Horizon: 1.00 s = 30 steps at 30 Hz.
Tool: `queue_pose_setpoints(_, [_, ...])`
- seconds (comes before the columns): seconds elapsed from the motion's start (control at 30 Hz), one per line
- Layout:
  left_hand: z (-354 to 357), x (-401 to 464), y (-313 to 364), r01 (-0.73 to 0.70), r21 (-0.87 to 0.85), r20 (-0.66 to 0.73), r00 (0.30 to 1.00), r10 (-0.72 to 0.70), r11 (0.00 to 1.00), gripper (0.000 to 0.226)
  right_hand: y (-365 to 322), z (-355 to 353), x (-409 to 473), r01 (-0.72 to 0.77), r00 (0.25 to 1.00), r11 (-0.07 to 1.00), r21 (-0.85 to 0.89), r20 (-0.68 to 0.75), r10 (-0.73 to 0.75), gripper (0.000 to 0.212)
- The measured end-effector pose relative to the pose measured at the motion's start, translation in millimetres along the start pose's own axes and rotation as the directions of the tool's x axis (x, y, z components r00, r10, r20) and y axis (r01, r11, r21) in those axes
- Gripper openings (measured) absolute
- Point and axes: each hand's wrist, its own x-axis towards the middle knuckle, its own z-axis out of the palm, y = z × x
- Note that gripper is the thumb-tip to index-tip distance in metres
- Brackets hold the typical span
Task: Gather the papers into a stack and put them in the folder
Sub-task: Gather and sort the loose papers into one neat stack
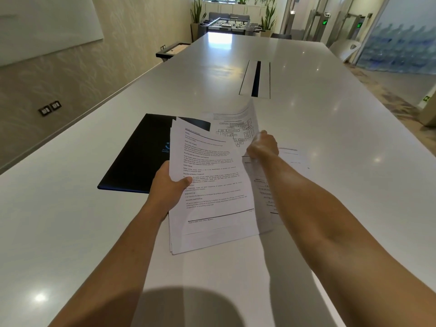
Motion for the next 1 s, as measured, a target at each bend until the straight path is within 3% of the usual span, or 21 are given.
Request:
queue_pose_setpoints(0.4, [0.1,1.7,-2.0,0.001,0.016,-0.016,1.0,-0.001,1.0,0.044,8.0,-2.4,0.2,-0.079,0.994,0.964,0.254,0.094,0.057,0.034])
queue_pose_setpoints(0.57, [0.2,3.0,-3.6,0.008,0.014,-0.014,1.0,-0.007,1.0,0.044,19.5,-11.6,0.6,-0.113,0.99,0.892,0.439,0.126,0.064,0.026])
queue_pose_setpoints(0.7, [0.6,2.9,-3.0,0.005,0.005,-0.008,1.0,-0.005,1.0,0.046,24.1,-28.3,-4.3,-0.178,0.969,0.709,0.682,0.248,0.005,0.029])
queue_pose_setpoints(0.8, [0.4,2.4,-2.3,0.004,0.005,-0.005,1.0,-0.004,1.0,0.046,19.8,-49.4,-16.5,-0.095,0.973,0.61,0.786,0.203,-0.111,0.042])
queue_pose_setpoints(0.9, [-0.2,2.3,-2.0,0.007,0.009,-0.006,1.0,-0.007,1.0,0.044,10.0,-79.1,-33.6,0.066,0.974,0.582,0.811,0.074,-0.214,0.059])
queue_pose_setpoints(1.0, [-0.1,2.8,-2.1,0.014,0.003,-0.005,1.0,-0.014,1.0,0.044,1.9,-110.3,-53.1,0.208,0.926,0.501,0.84,-0.004,-0.378,0.055])
